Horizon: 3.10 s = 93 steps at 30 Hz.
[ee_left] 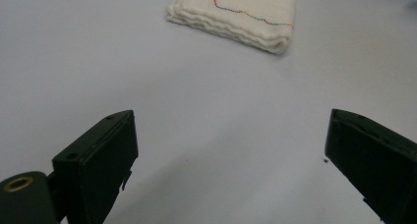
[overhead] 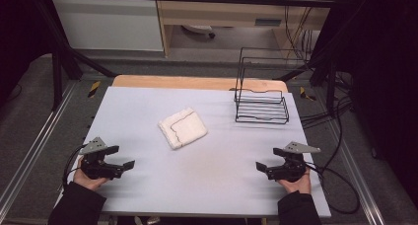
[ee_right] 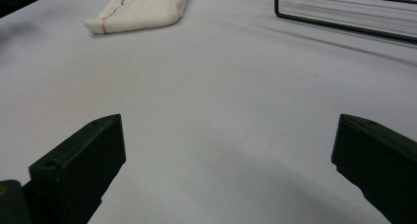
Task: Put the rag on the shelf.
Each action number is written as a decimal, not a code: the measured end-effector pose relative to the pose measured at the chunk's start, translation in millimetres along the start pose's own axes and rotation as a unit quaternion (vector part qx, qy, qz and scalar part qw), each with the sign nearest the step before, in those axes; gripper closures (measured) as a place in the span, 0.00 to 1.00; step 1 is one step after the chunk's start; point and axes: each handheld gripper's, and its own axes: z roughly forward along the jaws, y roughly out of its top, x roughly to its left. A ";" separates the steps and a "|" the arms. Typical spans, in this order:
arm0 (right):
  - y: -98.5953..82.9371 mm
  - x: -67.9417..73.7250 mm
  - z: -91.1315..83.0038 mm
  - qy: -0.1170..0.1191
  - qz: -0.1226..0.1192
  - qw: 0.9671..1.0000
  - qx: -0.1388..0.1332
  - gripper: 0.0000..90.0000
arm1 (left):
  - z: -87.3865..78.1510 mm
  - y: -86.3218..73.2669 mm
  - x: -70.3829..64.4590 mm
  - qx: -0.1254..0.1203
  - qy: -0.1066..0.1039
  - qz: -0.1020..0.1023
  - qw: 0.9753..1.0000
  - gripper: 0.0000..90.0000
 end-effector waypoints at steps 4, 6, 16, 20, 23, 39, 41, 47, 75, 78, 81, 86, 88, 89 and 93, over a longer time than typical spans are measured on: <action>-0.3 0.1 0.4 0.001 -0.002 1.000 0.002 0.01 | 0.7 0.6 -1.9 0.000 0.000 0.003 1.000 0.06; -0.3 0.0 0.5 0.001 -0.004 1.000 0.002 0.01 | 1.2 0.6 -2.8 0.000 0.000 0.003 1.000 0.06; 0.1 2.2 1.5 -0.002 -0.008 1.000 0.006 0.01 | 4.0 3.1 -6.0 0.006 0.003 0.002 1.000 0.06; 0.6 2.5 2.6 -0.002 -0.011 1.000 0.006 0.01 | 7.8 5.5 -8.5 0.010 0.008 0.002 1.000 0.07; 0.2 2.8 3.5 -0.002 -0.011 1.000 0.008 0.01 | 11.8 8.5 -12.6 0.012 0.006 0.002 1.000 0.07; 0.4 3.2 3.5 -0.007 -0.011 1.000 0.011 0.00 | 45.7 38.3 -46.0 0.036 -0.004 0.023 0.999 0.10; 0.3 3.2 3.5 -0.007 -0.012 1.000 0.011 0.00 | 51.5 42.3 -51.2 0.041 -0.003 0.031 0.999 0.11; 0.2 3.4 3.8 -0.008 -0.011 1.000 0.014 0.00 | 69.3 53.5 -61.7 0.048 -0.003 0.038 0.998 0.14; 0.0 3.2 5.3 -0.008 -0.015 1.000 0.017 0.00 | 137.4 72.5 -76.3 0.098 0.028 0.053 0.993 0.73; 0.1 2.9 5.0 -0.008 -0.016 1.000 0.017 0.00 | 138.6 72.1 -74.7 0.101 0.031 0.053 0.993 0.80; 0.0 3.0 5.3 -0.008 -0.016 1.000 0.017 0.00 | 139.4 72.5 -73.4 0.103 0.034 0.049 0.993 0.85; 0.0 3.1 5.3 -0.008 -0.015 1.000 0.017 0.00 | 141.4 76.0 -76.0 0.118 0.042 0.059 0.990 0.88; 0.1 3.3 5.3 -0.007 -0.014 1.000 0.017 0.01 | 142.3 77.7 -76.8 0.122 0.044 0.059 0.990 0.91; 0.0 3.1 5.4 -0.007 -0.015 1.000 0.017 0.00 | 142.3 78.1 -76.7 0.123 0.044 0.059 0.990 0.93; 0.0 2.9 5.3 -0.007 -0.017 1.000 0.019 0.01 | 140.5 77.9 -76.3 0.119 0.041 0.054 0.991 0.94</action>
